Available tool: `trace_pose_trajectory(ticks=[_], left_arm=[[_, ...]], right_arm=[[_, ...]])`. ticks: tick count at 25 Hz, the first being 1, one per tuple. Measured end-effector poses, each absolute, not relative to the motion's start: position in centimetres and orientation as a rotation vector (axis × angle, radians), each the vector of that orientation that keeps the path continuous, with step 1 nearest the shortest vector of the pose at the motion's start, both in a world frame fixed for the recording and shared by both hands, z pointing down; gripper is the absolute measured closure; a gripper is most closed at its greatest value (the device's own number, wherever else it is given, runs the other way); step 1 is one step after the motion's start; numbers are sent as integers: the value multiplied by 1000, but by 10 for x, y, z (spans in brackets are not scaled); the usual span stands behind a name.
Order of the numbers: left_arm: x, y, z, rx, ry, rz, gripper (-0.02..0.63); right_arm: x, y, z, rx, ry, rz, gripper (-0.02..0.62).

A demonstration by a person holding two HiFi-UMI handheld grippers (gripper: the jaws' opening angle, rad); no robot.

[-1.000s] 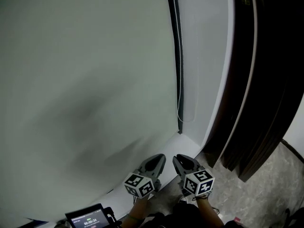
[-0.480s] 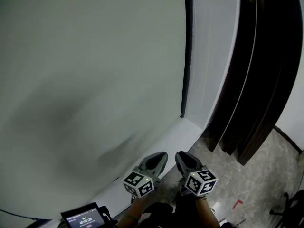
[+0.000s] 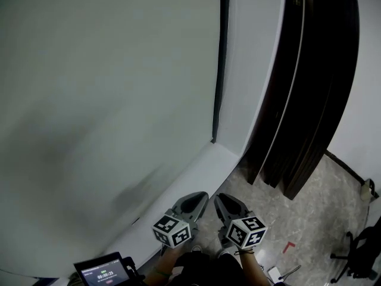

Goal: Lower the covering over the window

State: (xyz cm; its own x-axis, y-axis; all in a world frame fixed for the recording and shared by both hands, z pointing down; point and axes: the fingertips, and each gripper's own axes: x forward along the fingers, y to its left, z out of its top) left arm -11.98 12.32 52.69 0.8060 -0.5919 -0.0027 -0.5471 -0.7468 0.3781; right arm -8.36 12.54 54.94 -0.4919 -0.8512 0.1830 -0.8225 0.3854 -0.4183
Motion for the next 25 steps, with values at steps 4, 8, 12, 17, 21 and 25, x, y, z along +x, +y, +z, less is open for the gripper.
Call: trace_pose_trajectory(ticks=[4, 8, 12, 17, 21, 25], left_arm=[[-107, 127, 519, 2642, -846, -161, 592], [-105, 137, 519, 2636, -864, -166, 592], [-90, 156, 519, 2640, -865, -159, 592], [-49, 207, 514, 2648, -881, -151, 592], [-38, 218, 512, 2646, -897, -157, 592], [-36, 227, 510, 2644, -916, -160, 592]], right_arm=[[-72, 127, 542, -1572, 2554, -708, 532], [-66, 139, 540, -1588, 2565, -679, 533], [-49, 156, 539, -1610, 2570, -657, 537], [-8, 202, 527, -1597, 2571, -622, 545], [1, 214, 525, -1577, 2589, -616, 551], [4, 225, 524, -1558, 2597, -616, 551]])
